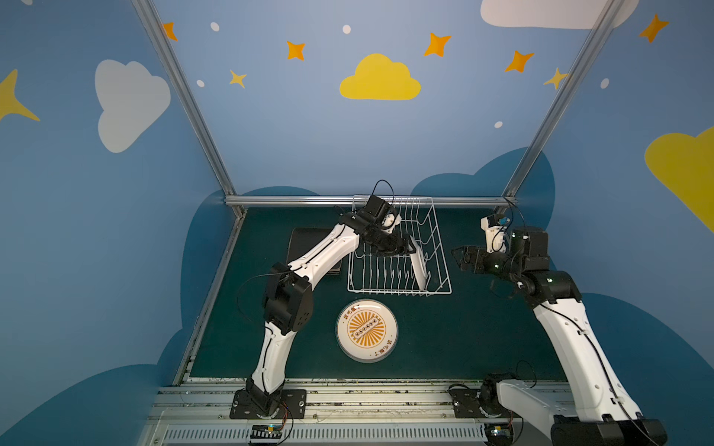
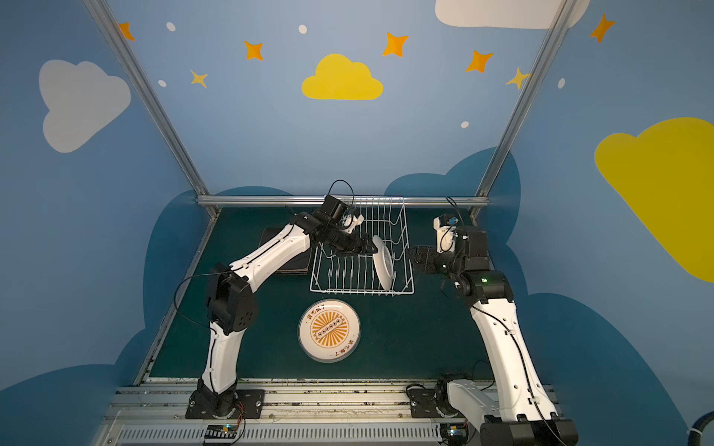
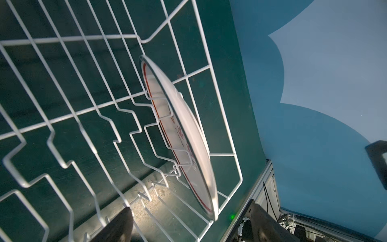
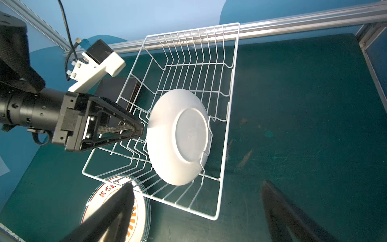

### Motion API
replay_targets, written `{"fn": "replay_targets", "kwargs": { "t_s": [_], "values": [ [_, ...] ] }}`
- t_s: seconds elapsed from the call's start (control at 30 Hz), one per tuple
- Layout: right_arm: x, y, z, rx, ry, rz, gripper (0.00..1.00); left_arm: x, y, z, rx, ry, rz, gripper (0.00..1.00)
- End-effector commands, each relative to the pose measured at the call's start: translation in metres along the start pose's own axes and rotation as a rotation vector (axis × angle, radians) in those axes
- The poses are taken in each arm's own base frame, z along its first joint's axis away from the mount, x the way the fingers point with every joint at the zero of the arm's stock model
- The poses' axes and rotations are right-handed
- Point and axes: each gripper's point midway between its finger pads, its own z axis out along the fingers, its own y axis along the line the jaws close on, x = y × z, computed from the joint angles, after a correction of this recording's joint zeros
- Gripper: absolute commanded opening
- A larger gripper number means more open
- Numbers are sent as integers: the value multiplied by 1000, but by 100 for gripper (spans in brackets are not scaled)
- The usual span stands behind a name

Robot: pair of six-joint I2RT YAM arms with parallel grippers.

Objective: Unload the plates from the dish rack
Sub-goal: Pick up a plate from the dish rack.

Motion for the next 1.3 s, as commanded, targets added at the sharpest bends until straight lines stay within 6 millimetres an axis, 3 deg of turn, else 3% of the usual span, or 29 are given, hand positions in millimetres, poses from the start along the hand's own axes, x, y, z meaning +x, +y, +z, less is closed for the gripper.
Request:
{"fn": "replay_targets", "kwargs": {
  "t_s": [0.0,0.2,0.37,0.6,0.93,1.1,1.27],
  "values": [
    [2,-5,-5,21,-8,20,94,-2,-5,12,5,3,-31,82],
    [1,-8,-5,30,-16,22,94,-3,-7,29,4,15,-40,70],
    [-1,-7,-7,26,-32,23,94,-4,-4,39,-14,16,-55,54],
    [-2,-8,-9,31,-45,24,94,-5,-1,40,-31,6,-76,39],
    [-3,-6,-10,22,-58,30,94,-4,0,42,-39,6,-106,31],
    [-1,-7,-11,28,-55,36,94,-3,-3,43,-20,10,-127,15],
    [0,-7,-11,28,-61,41,94,-5,-6,39,-11,0,-136,11]
  ]
}}
